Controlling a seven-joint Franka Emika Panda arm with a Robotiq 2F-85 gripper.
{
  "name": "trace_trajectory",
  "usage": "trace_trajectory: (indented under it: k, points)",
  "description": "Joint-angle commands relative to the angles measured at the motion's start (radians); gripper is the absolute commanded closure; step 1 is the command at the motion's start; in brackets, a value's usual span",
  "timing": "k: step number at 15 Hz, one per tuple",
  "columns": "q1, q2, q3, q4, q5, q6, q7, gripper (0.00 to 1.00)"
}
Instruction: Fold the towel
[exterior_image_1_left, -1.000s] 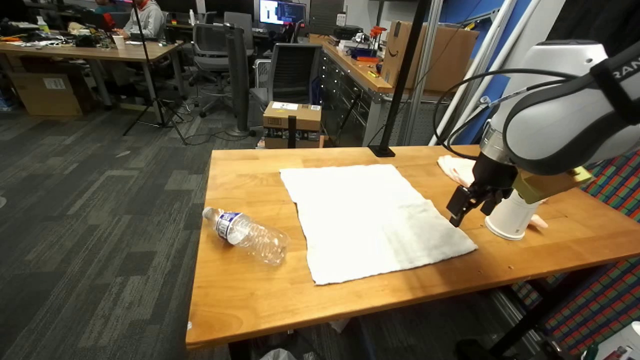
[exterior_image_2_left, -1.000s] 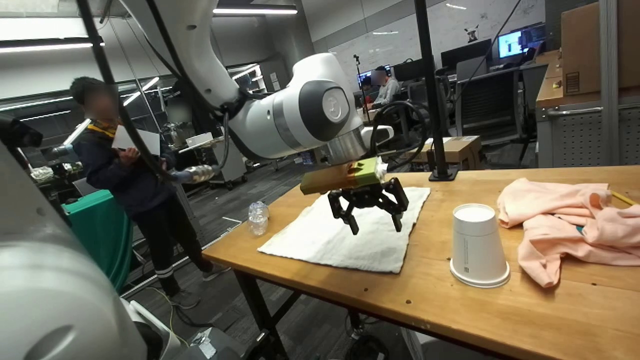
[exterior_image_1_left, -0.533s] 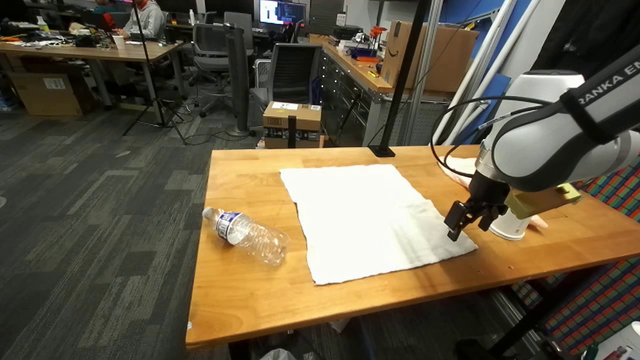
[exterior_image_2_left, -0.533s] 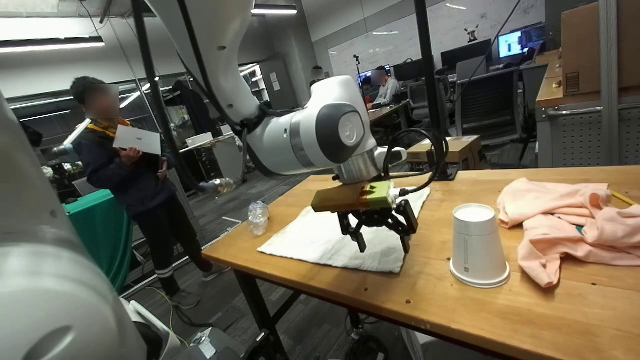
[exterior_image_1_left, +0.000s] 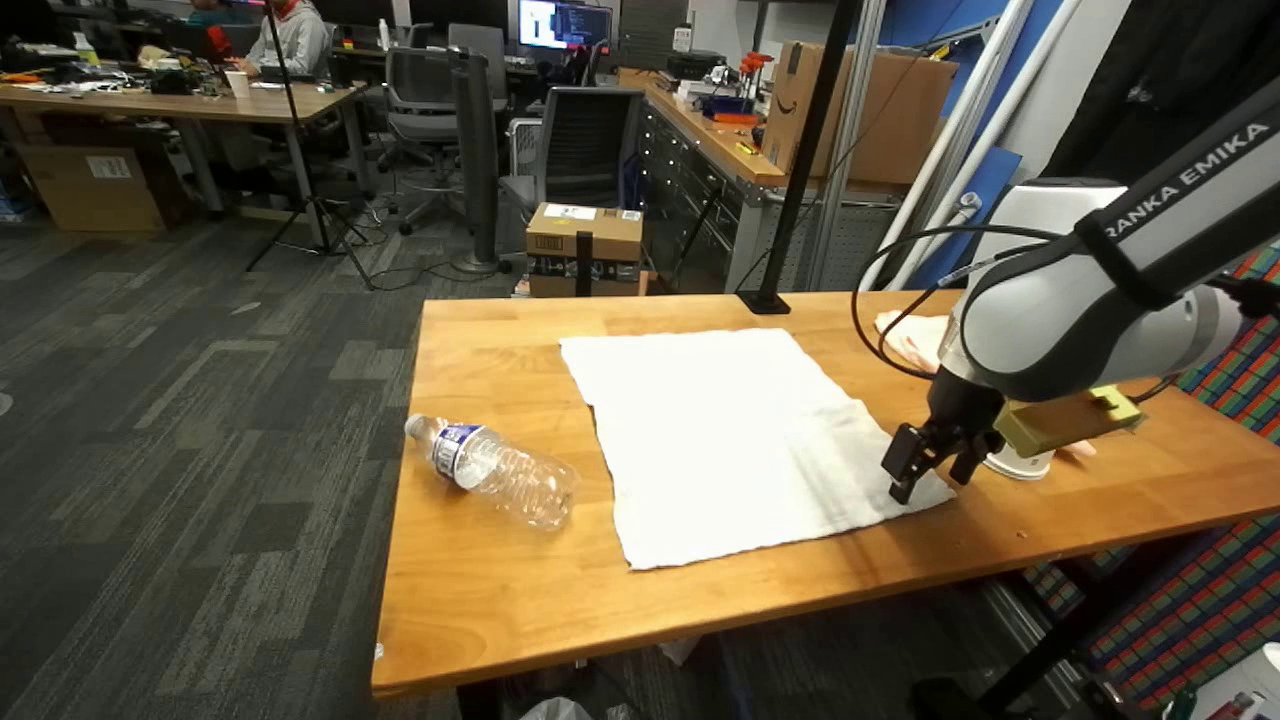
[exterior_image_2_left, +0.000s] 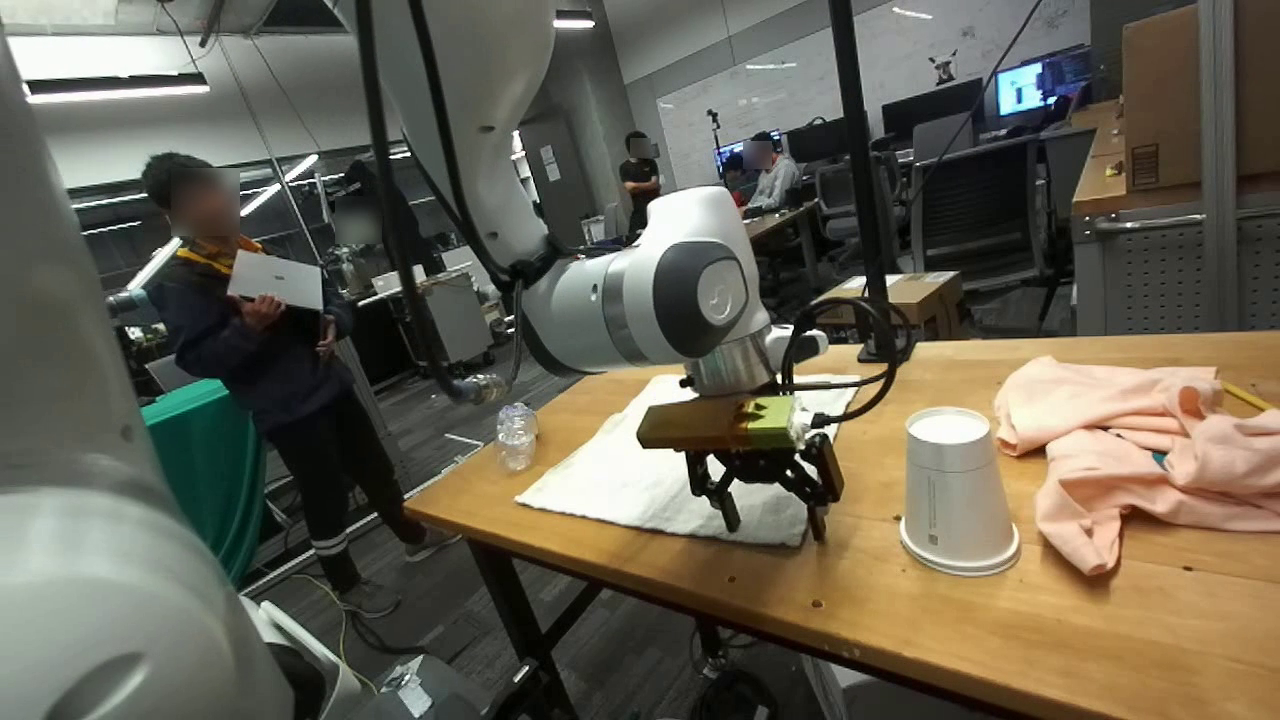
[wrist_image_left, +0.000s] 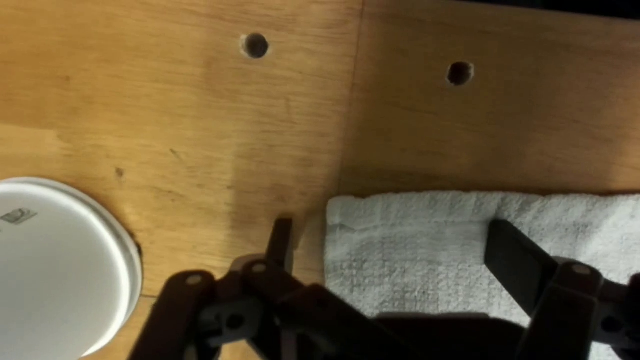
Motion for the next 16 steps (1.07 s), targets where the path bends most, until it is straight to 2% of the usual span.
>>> trace_trajectory:
  k: [1, 9, 11, 13, 16]
  points:
    - [-0.008, 0.028, -0.004, 0.025, 0.019, 0.008, -0.029, 0.34]
    - [-0.004, 0.028, -0.016, 0.066, -0.015, -0.058, -0.032, 0.92]
    - [0.001, 0.029, -0.019, 0.088, -0.045, -0.106, -0.027, 0.95]
    - [0.009, 0.033, -0.019, 0.116, -0.079, -0.166, -0.018, 0.92]
    - [0.027, 0.043, -0.015, 0.176, -0.144, -0.275, -0.005, 0.92]
